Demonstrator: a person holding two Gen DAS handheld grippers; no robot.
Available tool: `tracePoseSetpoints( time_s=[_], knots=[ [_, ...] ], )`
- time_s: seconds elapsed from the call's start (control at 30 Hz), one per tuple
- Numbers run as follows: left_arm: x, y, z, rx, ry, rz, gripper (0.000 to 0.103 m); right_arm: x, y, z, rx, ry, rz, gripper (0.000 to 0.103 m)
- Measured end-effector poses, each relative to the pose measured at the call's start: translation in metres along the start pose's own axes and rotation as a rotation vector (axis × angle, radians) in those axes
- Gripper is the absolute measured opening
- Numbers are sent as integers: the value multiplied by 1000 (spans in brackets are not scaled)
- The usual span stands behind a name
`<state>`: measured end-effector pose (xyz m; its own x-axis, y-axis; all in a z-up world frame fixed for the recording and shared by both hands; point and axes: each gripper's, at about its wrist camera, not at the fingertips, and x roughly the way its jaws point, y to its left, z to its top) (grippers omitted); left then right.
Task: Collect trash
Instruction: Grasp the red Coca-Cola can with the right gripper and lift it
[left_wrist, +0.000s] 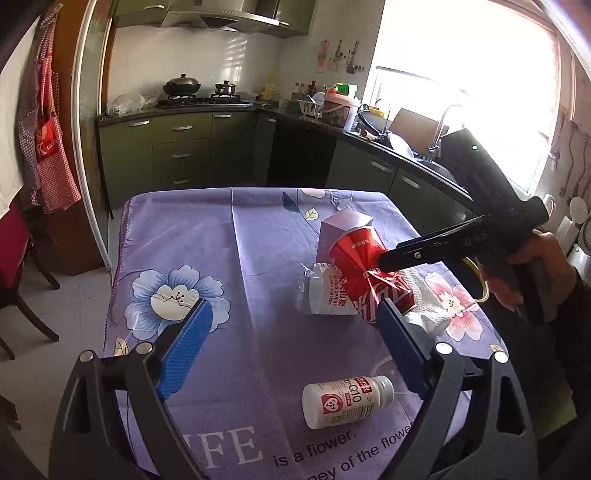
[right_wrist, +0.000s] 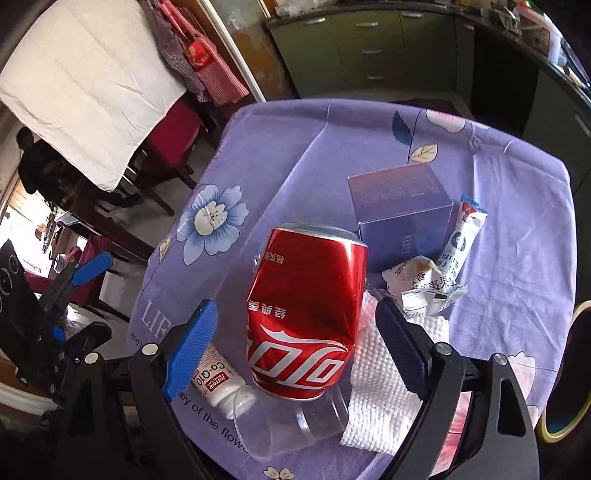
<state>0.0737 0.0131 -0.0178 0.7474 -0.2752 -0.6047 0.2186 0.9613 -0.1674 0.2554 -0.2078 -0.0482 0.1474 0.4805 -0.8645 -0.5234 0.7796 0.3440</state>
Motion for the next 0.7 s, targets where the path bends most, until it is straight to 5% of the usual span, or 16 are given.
tracePoseSetpoints(
  time_s=[0.3,0.4,0.7],
  knots=[
    [6,6,-4,1,15,-28,86,28,5,11,22,89,-32,86],
    [7,7,-6,5,18,-29,86,31,9,11,17,86,-49,73],
    [3,7,-8,13,24,-23,86,21,18,5,-3,56,-36,72]
  ],
)
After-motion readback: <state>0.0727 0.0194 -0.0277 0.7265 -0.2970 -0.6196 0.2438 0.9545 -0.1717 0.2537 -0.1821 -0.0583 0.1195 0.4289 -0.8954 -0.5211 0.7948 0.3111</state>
